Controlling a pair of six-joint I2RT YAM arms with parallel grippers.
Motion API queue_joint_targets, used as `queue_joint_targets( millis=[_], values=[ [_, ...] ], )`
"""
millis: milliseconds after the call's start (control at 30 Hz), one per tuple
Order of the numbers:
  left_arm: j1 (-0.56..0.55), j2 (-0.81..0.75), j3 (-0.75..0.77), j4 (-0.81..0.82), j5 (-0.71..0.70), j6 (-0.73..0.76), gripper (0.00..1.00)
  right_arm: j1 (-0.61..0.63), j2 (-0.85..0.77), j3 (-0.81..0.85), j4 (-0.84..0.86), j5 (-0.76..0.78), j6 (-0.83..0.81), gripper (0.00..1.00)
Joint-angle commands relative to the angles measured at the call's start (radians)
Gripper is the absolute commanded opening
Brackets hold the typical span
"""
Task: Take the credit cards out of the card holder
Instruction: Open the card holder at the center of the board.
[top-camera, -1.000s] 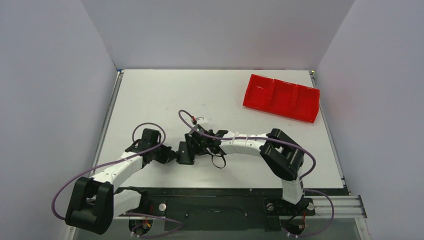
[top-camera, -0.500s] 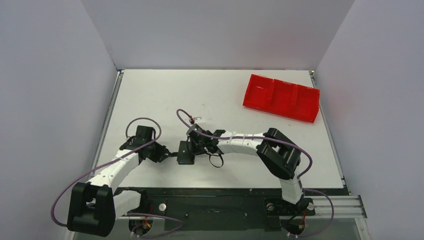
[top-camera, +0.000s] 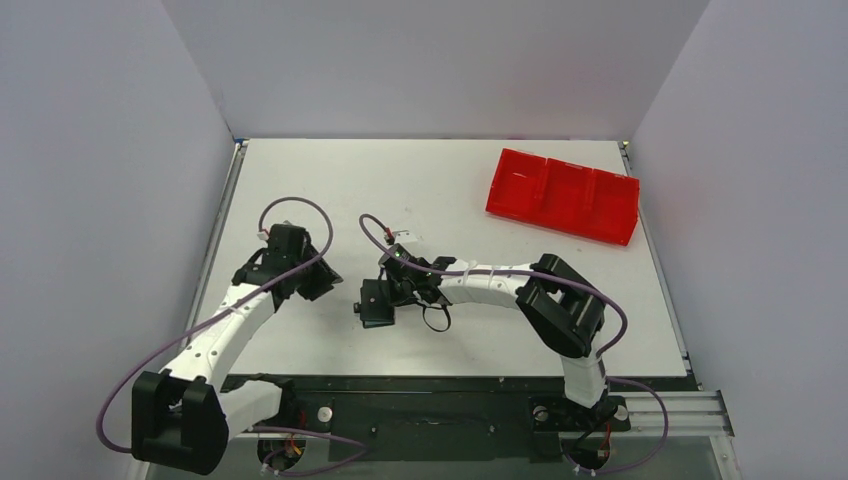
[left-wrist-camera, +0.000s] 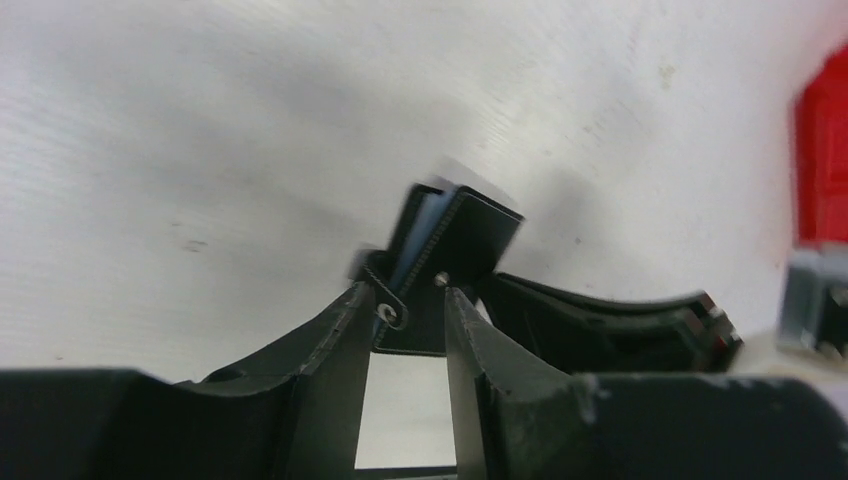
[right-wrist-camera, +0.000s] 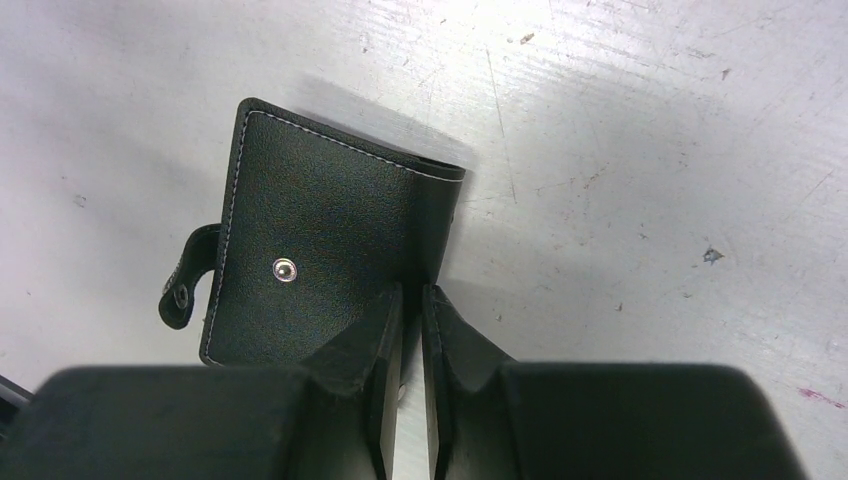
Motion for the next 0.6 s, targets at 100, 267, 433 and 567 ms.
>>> queue_joint_targets(
  millis=[100,267,433,567],
  values=[
    [-0.195,0.08,0.096,0.131,0.115,0.069,0.34,-0.03,-0.021,-0.052,-0.067,0.075,-0.029,0.07],
    [-0.217,0.157,0.081,0.183,0.058,0.039,0.34,-0.049,-0.042,-0.091,-0.034,0.058,-0.023,0.05],
    [-0.217,0.217,0.055,0.236,0.065,0.054,0.37,-0.058,-0.048,-0.108,-0.015,0.037,-0.021,0.05],
    [-0.217,0.254,0.04,0.282,0.101,0.062,0.38,-0.063,-0.048,-0.122,0.006,0.016,-0.013,0.04]
  ],
)
